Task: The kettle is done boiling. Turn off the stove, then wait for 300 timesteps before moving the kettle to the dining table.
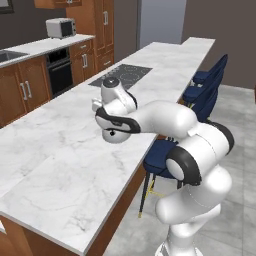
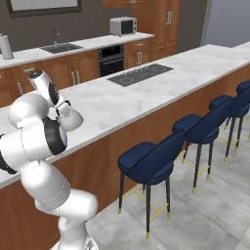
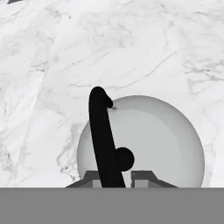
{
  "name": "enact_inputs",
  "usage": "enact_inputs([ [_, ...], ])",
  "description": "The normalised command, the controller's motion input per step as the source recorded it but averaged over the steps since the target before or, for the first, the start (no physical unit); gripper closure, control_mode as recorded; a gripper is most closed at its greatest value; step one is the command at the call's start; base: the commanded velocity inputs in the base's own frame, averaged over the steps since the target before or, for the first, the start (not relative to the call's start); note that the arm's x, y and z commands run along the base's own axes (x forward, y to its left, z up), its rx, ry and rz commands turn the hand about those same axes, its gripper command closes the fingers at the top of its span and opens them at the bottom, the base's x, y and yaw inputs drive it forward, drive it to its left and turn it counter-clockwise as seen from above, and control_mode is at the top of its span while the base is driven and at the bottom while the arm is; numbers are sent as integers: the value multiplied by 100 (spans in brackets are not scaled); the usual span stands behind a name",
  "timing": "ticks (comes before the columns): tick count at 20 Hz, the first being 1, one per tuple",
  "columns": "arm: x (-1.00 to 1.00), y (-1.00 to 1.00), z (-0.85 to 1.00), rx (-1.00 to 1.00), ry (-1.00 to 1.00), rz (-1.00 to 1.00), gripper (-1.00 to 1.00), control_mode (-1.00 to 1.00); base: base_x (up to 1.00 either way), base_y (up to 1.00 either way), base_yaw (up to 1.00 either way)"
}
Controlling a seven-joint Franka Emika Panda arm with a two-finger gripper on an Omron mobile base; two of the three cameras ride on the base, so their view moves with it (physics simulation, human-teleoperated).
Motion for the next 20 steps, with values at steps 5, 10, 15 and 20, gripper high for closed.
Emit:
enact_inputs([
  [5, 10, 0, -16, 10, 0, 1, 100, -100, 0, 0, 0],
  [10, 2, 0, -21, 4, 0, 1, -100, -100, 0, 0, 0],
  [15, 2, 2, -4, 0, 3, 0, -100, -100, 0, 0, 0],
  [20, -1, -3, 0, 1, 0, 0, -100, -100, 0, 0, 0],
])
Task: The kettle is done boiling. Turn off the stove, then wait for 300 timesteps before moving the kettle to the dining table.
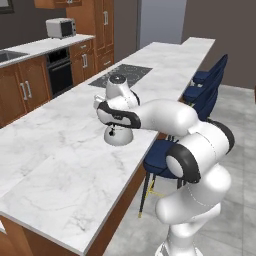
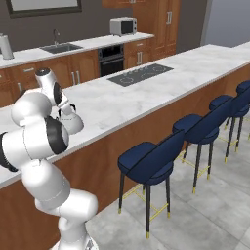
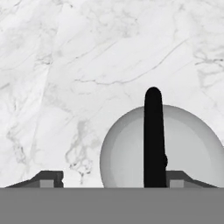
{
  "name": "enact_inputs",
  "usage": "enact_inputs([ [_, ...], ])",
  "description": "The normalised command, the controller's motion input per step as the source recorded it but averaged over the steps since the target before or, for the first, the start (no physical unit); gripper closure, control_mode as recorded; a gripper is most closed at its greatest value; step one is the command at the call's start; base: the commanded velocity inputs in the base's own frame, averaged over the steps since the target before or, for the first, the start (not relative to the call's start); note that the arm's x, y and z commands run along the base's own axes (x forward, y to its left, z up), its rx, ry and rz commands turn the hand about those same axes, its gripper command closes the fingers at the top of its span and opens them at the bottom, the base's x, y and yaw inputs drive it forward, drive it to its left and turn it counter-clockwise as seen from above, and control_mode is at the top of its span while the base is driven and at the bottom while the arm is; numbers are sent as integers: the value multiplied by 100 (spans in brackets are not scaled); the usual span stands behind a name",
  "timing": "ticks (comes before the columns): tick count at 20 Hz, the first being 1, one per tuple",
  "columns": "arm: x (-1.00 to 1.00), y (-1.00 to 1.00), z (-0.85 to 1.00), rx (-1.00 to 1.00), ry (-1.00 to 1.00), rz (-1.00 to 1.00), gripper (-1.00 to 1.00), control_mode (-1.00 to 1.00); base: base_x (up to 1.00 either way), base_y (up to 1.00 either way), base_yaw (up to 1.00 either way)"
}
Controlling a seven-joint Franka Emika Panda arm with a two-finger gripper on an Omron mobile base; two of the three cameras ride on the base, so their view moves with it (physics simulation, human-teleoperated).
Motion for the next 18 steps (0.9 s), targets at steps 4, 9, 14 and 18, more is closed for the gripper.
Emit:
enact_inputs([
  [4, -9, -15, 7, 1, 2, 0, -100, -100, 0, 0, 0],
  [9, -16, -22, 18, 1, 1, 0, -100, -100, 0, 0, 0],
  [14, -33, -31, 38, 1, 6, 0, -100, -100, 0, 0, 0],
  [18, -37, -31, 44, 1, 11, 0, -100, -100, 0, 0, 0],
])
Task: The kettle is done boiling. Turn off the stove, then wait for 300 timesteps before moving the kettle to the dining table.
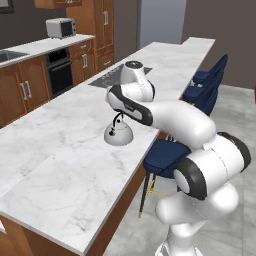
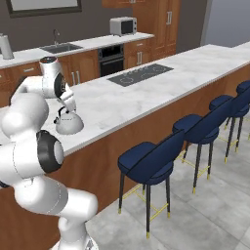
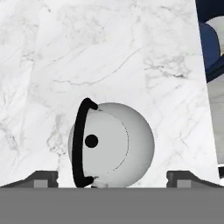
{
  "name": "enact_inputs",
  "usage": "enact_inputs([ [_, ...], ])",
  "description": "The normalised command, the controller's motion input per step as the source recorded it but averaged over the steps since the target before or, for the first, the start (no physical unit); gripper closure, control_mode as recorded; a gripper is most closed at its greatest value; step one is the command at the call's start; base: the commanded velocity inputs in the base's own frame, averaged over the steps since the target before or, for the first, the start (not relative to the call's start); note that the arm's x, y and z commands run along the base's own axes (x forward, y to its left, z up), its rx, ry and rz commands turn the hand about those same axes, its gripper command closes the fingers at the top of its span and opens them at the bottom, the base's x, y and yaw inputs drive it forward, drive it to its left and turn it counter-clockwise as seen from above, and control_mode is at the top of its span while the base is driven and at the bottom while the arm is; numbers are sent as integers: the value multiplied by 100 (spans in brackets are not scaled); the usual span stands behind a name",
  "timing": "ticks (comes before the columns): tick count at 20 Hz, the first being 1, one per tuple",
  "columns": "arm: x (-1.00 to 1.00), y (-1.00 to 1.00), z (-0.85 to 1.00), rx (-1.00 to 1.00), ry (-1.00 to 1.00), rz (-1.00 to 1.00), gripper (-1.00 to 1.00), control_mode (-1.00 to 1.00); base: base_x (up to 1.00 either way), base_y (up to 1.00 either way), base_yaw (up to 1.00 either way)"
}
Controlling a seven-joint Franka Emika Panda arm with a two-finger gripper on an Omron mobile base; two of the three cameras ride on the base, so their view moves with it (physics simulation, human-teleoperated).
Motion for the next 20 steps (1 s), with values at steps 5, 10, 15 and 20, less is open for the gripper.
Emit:
enact_inputs([
  [5, -47, -29, 35, 1, 7, 0, -100, -100, 0, 0, 0],
  [10, -53, -25, 23, 1, 2, 0, -100, -100, 0, 0, 0],
  [15, -56, -18, 16, 0, 0, 0, -100, -100, 0, 0, 0],
  [20, -55, -10, 11, 0, 0, 0, -100, -100, 0, 0, 0],
])
